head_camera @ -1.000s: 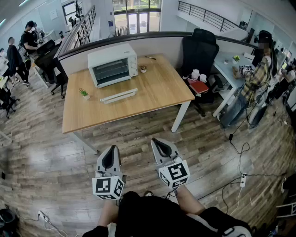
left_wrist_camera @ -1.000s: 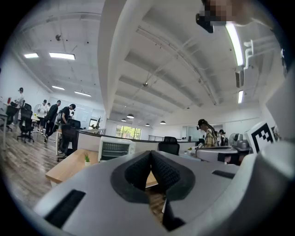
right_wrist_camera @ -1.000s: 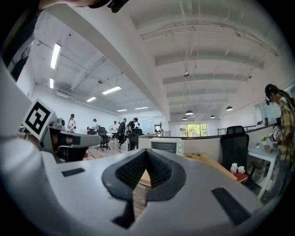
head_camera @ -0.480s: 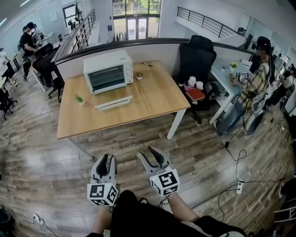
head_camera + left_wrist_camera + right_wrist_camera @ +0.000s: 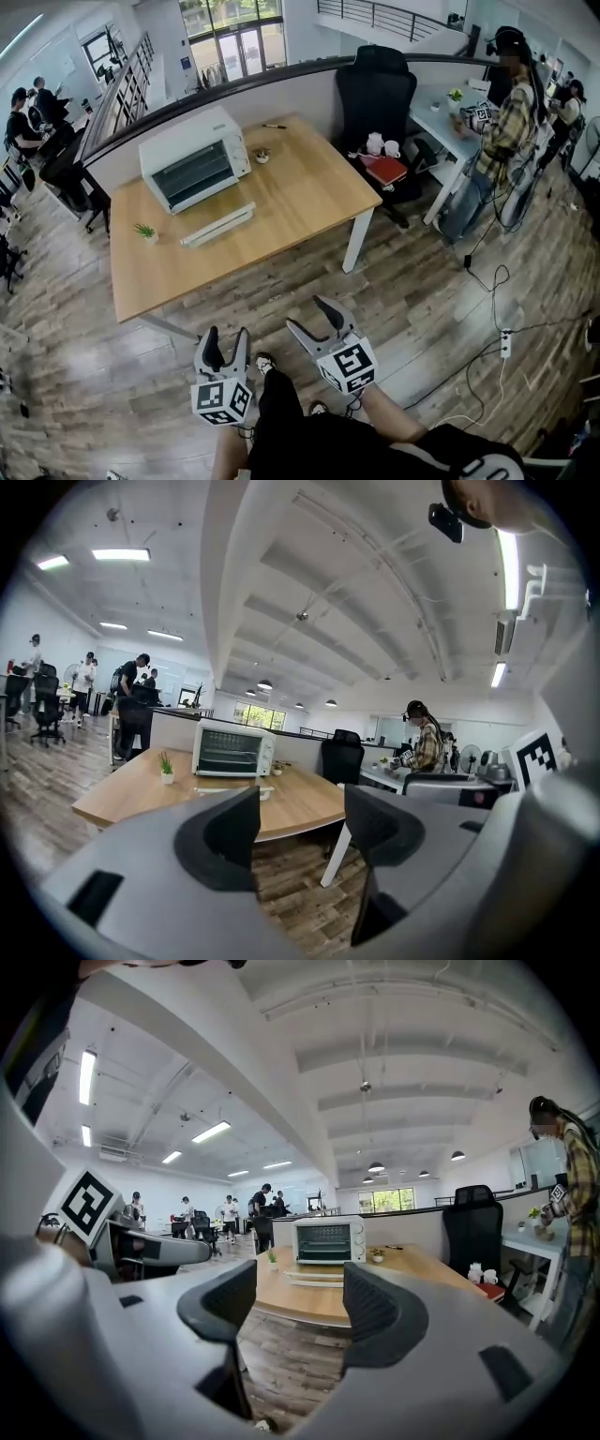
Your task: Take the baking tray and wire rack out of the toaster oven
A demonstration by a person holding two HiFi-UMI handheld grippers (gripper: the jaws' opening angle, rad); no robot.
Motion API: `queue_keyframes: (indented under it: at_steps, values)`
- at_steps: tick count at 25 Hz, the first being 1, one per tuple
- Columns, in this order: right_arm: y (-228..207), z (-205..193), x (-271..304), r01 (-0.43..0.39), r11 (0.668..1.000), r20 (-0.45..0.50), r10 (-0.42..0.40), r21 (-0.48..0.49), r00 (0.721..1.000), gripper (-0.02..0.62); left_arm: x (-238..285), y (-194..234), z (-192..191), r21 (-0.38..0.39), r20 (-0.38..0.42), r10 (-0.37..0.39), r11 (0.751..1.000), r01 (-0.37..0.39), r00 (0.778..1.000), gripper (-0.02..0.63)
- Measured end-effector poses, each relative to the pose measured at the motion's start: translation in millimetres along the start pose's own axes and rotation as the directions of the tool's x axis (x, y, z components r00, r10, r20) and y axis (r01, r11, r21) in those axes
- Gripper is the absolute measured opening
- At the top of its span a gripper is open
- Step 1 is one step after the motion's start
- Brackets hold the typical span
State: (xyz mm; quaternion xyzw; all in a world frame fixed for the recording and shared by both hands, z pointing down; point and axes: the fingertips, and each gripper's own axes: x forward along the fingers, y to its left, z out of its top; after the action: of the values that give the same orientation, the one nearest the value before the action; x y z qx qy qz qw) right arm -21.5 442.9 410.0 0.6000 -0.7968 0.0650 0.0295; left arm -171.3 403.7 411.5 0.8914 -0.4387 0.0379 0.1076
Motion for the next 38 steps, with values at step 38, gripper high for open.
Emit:
queue_keyframes:
  at_steps: [38]
  values:
    - [-120,48,462,0.034,0.997,-0.088,-0.028,0.075,0.996,0.299,356,309,75,-0.207,-0.085,-0.072,0.977,0.053,0.994,0.265]
